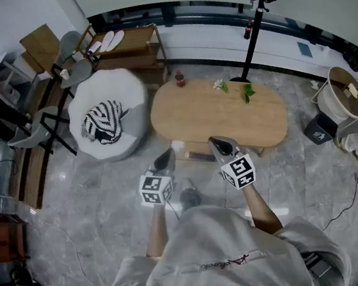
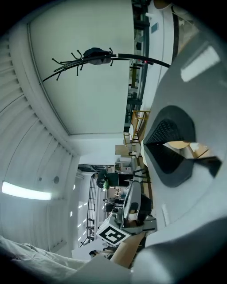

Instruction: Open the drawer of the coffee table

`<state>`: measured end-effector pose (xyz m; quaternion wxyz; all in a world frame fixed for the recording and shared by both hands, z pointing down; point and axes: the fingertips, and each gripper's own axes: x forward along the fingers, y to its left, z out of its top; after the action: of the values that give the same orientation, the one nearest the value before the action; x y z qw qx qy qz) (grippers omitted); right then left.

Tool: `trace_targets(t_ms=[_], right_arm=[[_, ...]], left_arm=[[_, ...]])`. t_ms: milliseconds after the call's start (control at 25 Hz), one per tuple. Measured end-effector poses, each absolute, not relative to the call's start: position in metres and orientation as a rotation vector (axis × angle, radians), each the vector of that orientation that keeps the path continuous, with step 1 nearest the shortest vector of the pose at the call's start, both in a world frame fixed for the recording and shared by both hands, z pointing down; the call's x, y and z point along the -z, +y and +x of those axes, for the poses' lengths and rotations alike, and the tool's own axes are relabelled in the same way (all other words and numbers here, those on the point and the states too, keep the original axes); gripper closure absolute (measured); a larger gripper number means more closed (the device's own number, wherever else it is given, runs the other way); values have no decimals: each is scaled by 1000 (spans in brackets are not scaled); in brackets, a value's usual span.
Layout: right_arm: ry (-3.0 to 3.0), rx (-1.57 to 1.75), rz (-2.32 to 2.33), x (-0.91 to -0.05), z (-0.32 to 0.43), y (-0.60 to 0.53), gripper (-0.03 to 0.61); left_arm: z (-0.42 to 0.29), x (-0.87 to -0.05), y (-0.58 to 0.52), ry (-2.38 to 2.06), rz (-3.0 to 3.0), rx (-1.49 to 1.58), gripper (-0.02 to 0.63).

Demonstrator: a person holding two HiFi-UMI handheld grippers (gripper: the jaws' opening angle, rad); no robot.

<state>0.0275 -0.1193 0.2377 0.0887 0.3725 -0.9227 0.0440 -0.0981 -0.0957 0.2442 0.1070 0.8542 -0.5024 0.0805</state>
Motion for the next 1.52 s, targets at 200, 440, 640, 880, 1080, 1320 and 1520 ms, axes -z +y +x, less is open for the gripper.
trace_targets(t_ms=[200, 440, 640, 880, 1080, 1320, 1520], right_arm=[[-2770, -67, 1103, -218, 27, -87, 574], [-2776, -38, 1076, -213, 33, -56, 575], [-2782, -24, 1074, -215, 35, -41, 575], [-2797, 3, 1075, -203, 35, -38, 575], [-2787, 9, 1113, -200, 47, -40, 575], [-2779, -3, 1135, -205, 59, -39, 575], [-2776, -15, 1123, -209, 55, -30, 575]], left_arm=[[-100, -211, -78, -1536, 2564, -193, 614], [-89, -200, -50, -1561, 2582, -177, 614], [-84, -206, -28, -1567, 2584, -186, 614], [-80, -194, -27, -1570, 2607, -193, 614], [-71, -193, -29, -1549, 2626, -189, 614], [-60, -199, -27, -1539, 2634, -234, 614], [-63, -203, -21, -1538, 2620, -229, 614]])
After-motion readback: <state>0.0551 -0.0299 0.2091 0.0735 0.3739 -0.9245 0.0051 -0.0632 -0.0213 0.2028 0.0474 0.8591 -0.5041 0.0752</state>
